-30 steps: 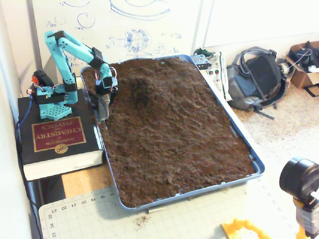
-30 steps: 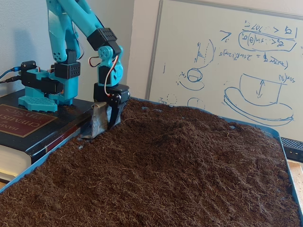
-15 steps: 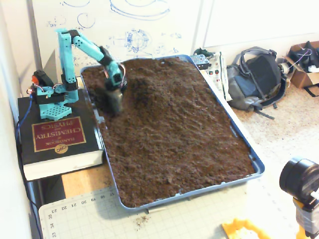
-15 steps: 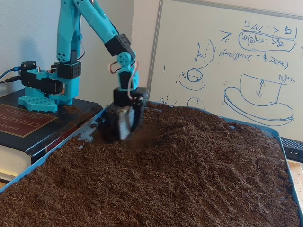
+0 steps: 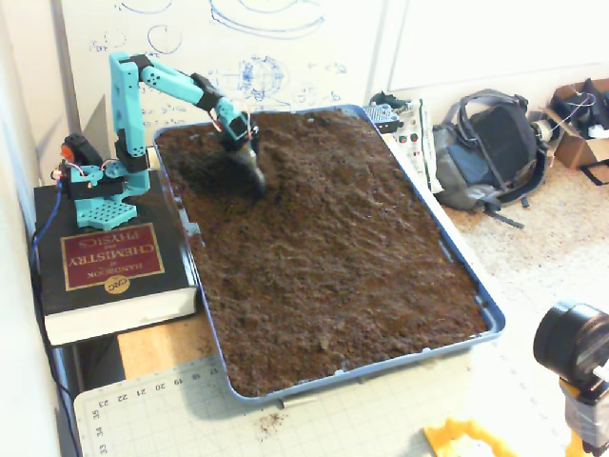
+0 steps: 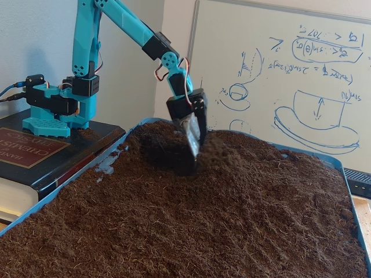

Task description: Build a berm.

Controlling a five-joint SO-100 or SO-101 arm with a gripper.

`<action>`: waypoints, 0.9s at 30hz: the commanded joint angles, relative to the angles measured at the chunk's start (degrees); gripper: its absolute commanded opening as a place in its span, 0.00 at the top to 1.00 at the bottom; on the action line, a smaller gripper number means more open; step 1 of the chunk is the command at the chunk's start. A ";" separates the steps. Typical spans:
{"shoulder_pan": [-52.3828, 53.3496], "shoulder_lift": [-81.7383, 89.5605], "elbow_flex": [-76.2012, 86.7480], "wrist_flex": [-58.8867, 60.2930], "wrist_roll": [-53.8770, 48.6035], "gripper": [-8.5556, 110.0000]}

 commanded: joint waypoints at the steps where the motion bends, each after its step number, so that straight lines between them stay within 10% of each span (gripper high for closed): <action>1: 0.62 2.11 -8.09 -1.49 0.62 0.93; 13: 3.08 15.56 -1.49 2.90 0.79 0.93; 27: 6.06 32.78 3.69 35.86 0.79 0.93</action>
